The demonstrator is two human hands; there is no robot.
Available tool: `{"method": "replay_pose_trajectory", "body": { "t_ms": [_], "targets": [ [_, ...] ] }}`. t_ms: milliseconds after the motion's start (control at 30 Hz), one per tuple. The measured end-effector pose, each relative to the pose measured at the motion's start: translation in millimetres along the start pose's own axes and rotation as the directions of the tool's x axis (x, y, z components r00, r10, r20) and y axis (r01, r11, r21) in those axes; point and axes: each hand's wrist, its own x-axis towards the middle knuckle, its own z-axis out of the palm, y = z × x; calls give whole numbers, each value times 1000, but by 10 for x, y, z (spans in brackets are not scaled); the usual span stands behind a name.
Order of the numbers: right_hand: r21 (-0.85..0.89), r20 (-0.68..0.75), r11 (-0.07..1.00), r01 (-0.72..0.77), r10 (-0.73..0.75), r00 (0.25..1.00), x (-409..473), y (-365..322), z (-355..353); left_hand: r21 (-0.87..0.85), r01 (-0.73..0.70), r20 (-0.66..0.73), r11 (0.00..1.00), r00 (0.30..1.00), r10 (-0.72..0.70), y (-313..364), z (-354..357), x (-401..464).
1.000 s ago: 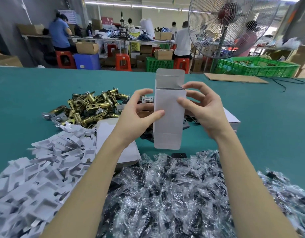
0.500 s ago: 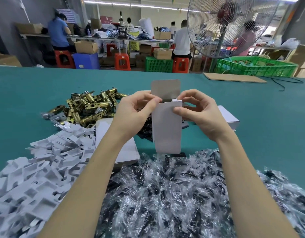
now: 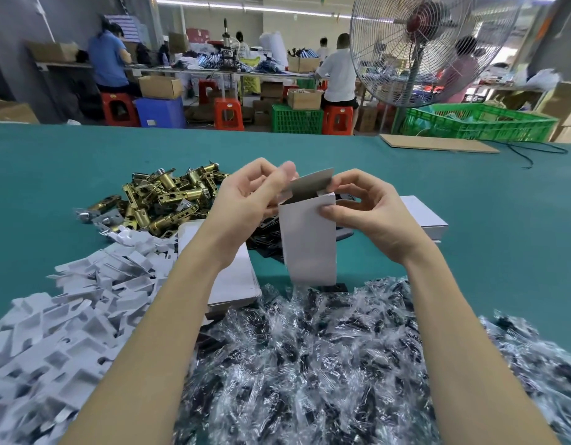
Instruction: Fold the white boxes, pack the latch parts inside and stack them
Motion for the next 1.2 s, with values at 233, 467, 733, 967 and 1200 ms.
{"method": "replay_pose_trajectory", "body": {
  "t_ms": [233, 467, 733, 967, 1200],
  "targets": [
    [26, 20, 999, -21, 21, 1000, 14, -5, -9, 39, -55, 16, 998, 998, 54, -46, -84, 10],
    [93, 13, 996, -11, 10, 1000, 33, -17, 4, 1, -94, -54, 996, 994, 94, -47, -23, 2],
    [110, -130, 994, 6, 9, 992, 29, -17, 117, -14, -116, -95, 993, 989, 114, -96, 60, 9],
    [192, -68, 981, -24, 37, 997, 53, -49, 69, 3, -161, -94, 987, 982, 161, -153, 51, 1],
    [134, -69, 991, -28, 37, 997, 67, 16, 50, 185, -230, -167, 955, 951, 261, -230, 156, 1]
  ]
}}
